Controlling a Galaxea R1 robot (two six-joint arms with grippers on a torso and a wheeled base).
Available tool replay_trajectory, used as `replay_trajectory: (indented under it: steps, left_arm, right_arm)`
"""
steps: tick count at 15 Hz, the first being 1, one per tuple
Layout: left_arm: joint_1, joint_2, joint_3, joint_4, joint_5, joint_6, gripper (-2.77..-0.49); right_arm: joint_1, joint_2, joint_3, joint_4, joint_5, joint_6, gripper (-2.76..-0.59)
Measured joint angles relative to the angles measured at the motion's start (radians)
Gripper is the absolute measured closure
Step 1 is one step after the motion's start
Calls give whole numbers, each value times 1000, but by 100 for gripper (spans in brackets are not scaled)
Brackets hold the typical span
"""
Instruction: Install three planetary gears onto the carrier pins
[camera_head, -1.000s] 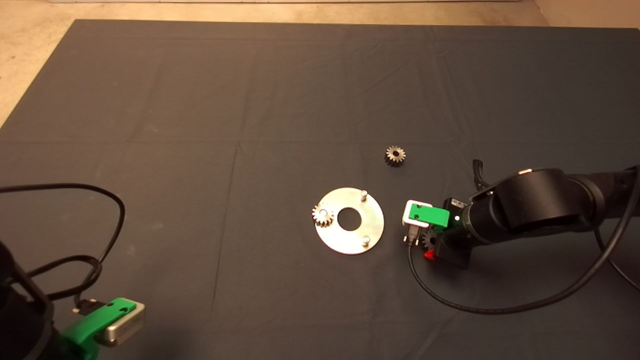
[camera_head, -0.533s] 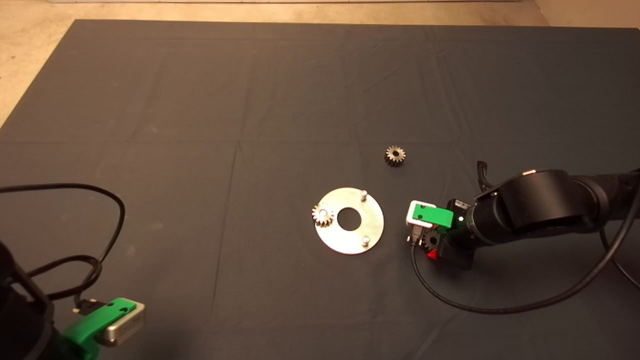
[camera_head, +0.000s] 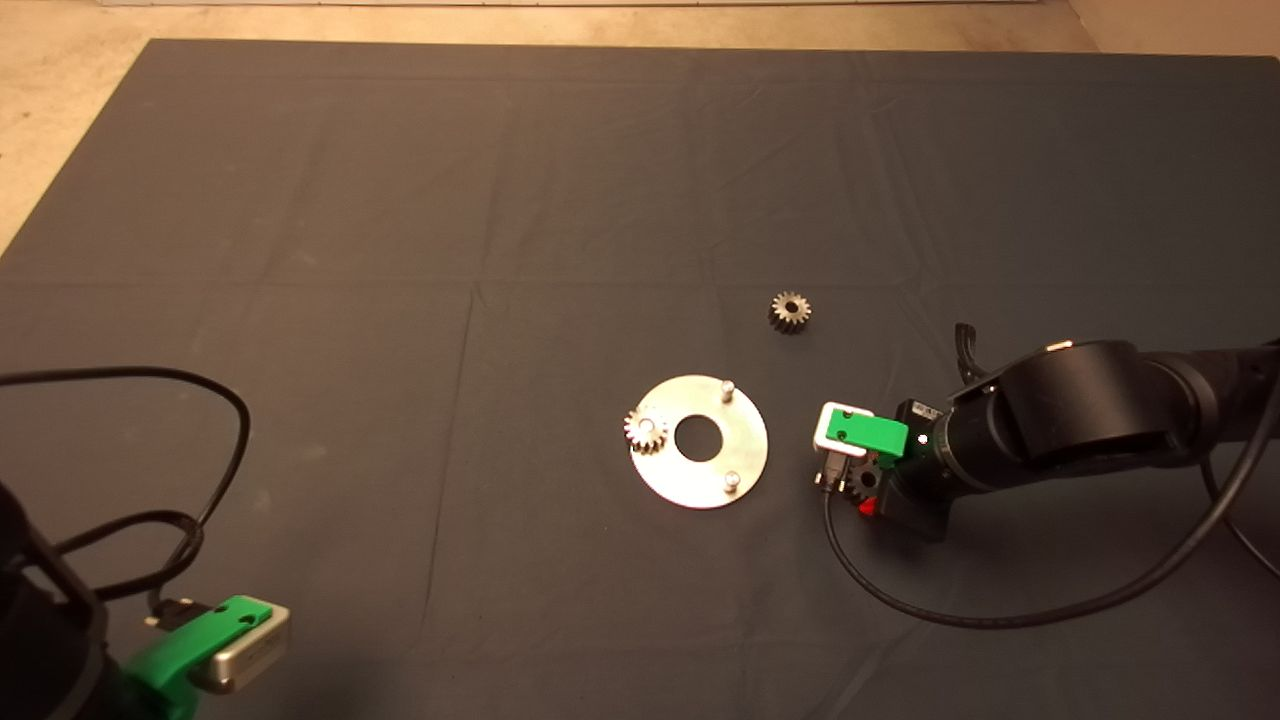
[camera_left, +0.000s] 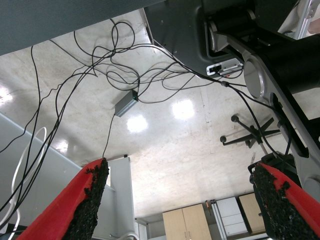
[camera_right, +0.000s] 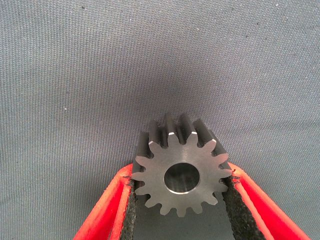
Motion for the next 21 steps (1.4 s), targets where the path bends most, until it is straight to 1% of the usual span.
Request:
replay_trajectory:
  steps: [9,12,15,18,20,21]
  left_arm:
    - [0,0,0,0,0,0,-204]
    - [0,0,0,0,0,0,-204]
    - [0,-11,0,0,0,0,-204]
    - [0,-39,0,0,0,0,-204]
    - [0,-56,0,0,0,0,-204]
    - [0,-61,2,0,0,-1,-204]
  right_arm:
    - [0,0,0,0,0,20,-108]
    - [0,0,1,0,-1,47,-105]
    - [0,3,4,2,-5,115,-103]
    - [1,9,10,7,-5,169,-100]
    - [3,12,31,12,-5,203,-100]
    - [11,15,44,18,-5,229,-100]
